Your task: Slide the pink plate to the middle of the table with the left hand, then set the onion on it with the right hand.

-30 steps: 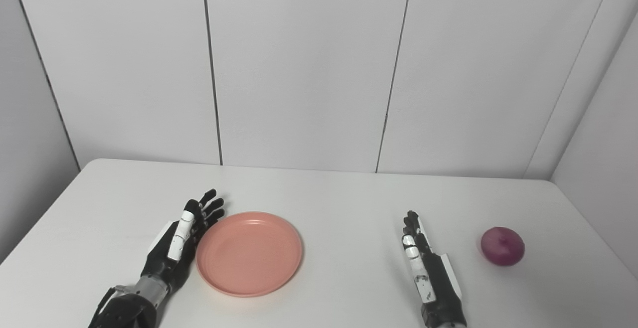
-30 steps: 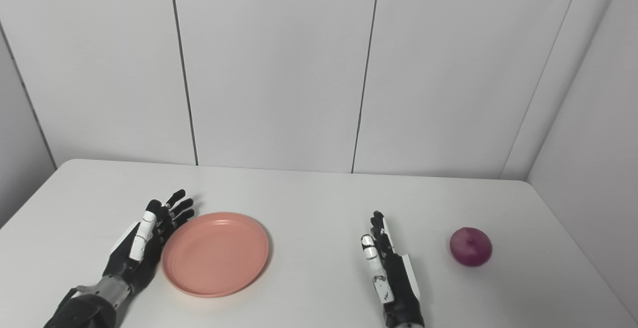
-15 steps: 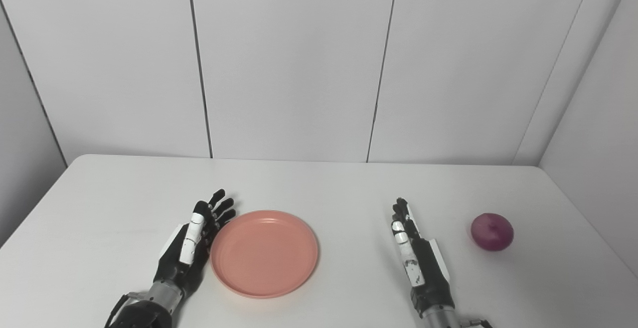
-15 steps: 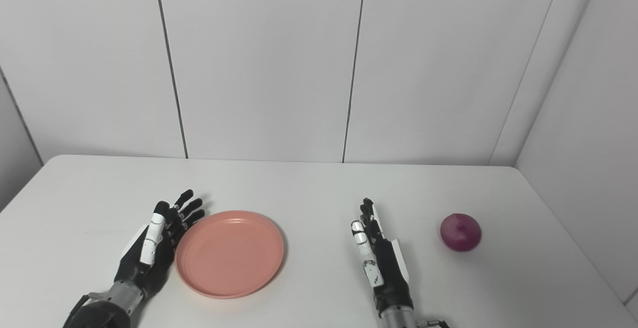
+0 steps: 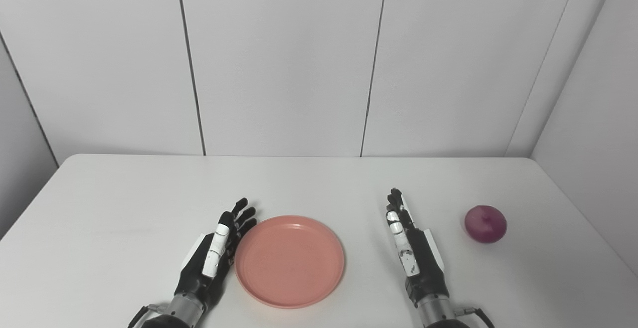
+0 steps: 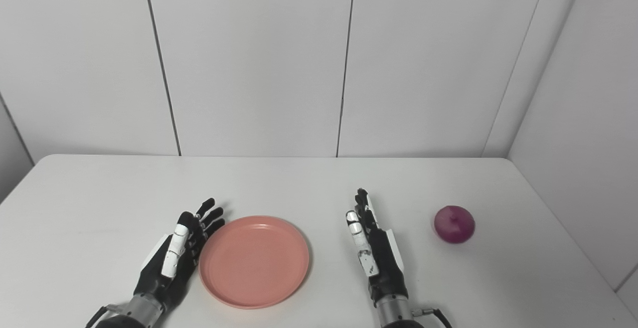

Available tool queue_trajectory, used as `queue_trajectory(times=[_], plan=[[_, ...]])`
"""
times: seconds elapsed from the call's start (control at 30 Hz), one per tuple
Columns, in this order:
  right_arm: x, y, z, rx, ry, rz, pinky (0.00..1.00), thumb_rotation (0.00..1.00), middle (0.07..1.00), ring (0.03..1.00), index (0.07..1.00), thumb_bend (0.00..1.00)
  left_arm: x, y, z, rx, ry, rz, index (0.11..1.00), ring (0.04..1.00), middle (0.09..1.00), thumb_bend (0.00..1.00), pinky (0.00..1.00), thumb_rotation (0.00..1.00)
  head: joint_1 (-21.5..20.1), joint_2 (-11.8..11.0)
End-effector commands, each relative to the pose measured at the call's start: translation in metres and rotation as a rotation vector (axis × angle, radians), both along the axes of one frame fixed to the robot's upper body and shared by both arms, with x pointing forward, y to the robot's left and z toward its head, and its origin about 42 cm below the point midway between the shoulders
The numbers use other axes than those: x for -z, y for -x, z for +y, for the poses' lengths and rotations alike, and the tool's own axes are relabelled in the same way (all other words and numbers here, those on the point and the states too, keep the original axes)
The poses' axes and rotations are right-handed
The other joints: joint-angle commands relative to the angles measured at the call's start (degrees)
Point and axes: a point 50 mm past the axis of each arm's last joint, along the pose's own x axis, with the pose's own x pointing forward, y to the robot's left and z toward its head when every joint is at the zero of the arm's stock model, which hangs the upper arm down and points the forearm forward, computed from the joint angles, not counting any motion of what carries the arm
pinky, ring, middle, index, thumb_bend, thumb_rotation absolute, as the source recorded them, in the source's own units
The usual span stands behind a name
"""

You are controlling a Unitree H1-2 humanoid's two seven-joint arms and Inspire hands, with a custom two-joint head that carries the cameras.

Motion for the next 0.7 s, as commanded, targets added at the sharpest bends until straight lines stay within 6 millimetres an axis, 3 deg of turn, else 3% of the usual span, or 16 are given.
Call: queue_trajectory(times=[0.0, 0.37, 0.67], plan=[[-0.023, -0.011, 0.004, -0.007, -0.014, -0.072, 1.0, 0.98, 0.994, 1.0, 1.0, 0.69, -0.014, -0.002, -0.013, 0.022, 0.01, -0.033, 0.987, 0.976, 0.983, 0.81, 1.0, 1.0, -0.43, 0.08], [-0.025, -0.012, 0.002, -0.005, -0.014, -0.079, 1.0, 0.99, 0.994, 1.0, 1.0, 0.65, -0.025, 0.0, -0.032, 0.044, 0.009, -0.053, 0.981, 1.0, 0.987, 0.81, 1.0, 1.0, -1.28, 0.88], [-0.027, -0.012, 0.001, 0.0, -0.017, -0.074, 1.0, 1.0, 0.99, 1.0, 1.0, 0.65, -0.025, 0.003, -0.037, 0.056, 0.024, -0.059, 0.983, 1.0, 0.986, 0.8, 1.0, 1.0, -1.44, 1.34]])
